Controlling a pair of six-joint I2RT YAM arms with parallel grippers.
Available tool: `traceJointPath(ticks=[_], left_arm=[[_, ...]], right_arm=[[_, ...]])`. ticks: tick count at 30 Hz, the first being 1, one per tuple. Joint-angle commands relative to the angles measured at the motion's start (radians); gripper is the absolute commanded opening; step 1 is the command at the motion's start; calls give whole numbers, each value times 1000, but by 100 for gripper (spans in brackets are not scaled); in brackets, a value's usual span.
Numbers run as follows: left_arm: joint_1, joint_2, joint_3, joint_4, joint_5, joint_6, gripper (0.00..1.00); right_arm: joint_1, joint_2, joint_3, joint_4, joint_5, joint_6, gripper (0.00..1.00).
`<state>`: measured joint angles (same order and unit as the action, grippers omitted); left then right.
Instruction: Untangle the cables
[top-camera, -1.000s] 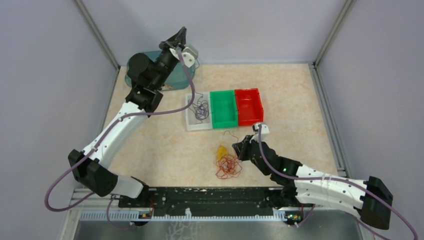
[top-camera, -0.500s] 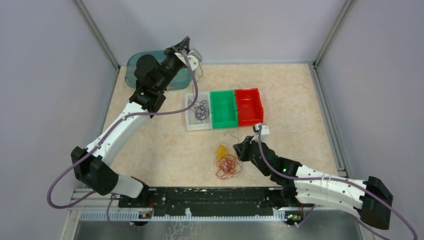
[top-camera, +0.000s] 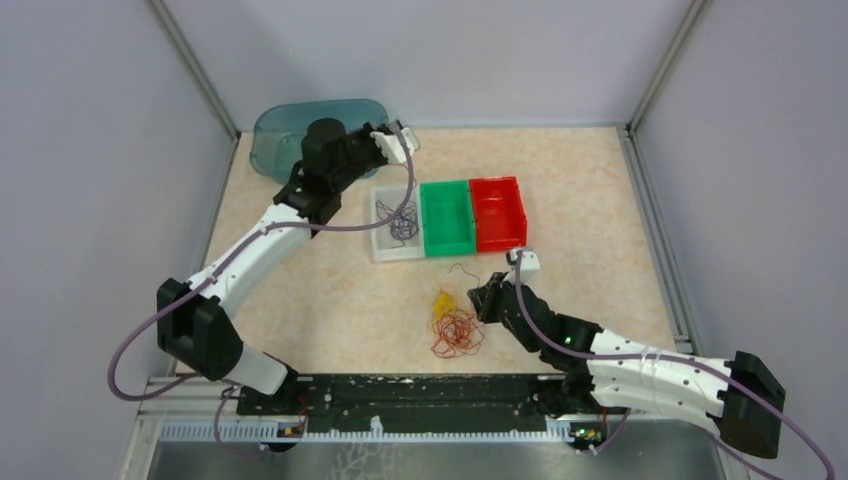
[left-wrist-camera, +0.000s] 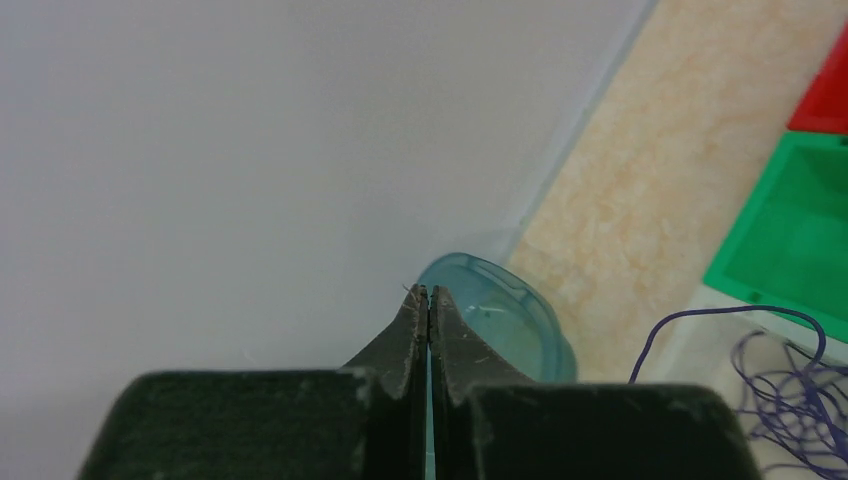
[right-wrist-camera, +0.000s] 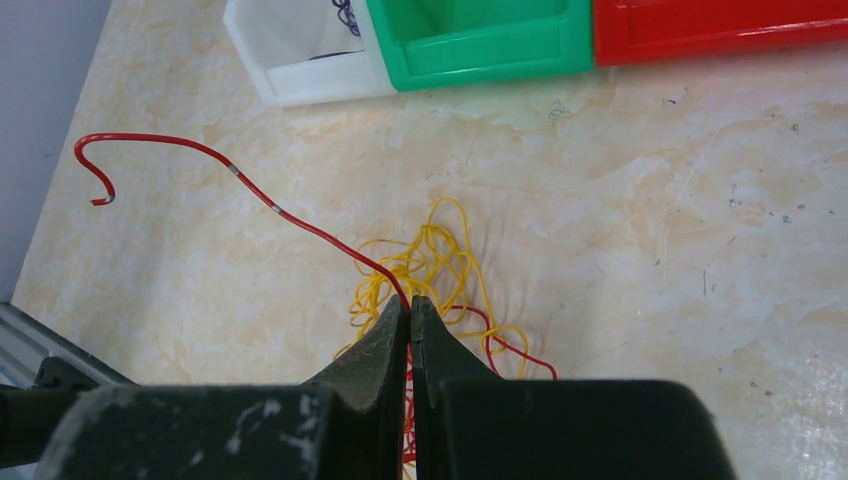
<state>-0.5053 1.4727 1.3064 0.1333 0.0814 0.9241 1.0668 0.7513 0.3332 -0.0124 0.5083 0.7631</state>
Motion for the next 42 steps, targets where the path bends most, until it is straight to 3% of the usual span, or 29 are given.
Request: traceJointPath(ticks=[1, 8, 14, 25, 37, 39, 42], left_arm=[[-18, 56, 12, -218, -27, -91, 0], [-12, 109, -98, -126, -105, -41, 0], [-4, 172, -128, -41, -85, -23, 0], [-37, 293, -148, -49, -35, -117, 0], [-65, 353, -259, 68, -65, -40, 1], [-65, 353, -251, 57, -64, -39, 9], [-63, 344, -178, -64, -37, -78, 37]], right_arm=[[5, -5, 10, 4, 24, 17, 0], [5, -8, 12, -11, 37, 34, 0], [6, 9, 10, -17, 44, 47, 0], [5, 3, 16, -40, 63, 61, 0], [5, 2, 71, -61, 67, 33, 0], [5, 0, 76, -63, 67, 32, 0], [5, -3, 78, -64, 65, 30, 0]])
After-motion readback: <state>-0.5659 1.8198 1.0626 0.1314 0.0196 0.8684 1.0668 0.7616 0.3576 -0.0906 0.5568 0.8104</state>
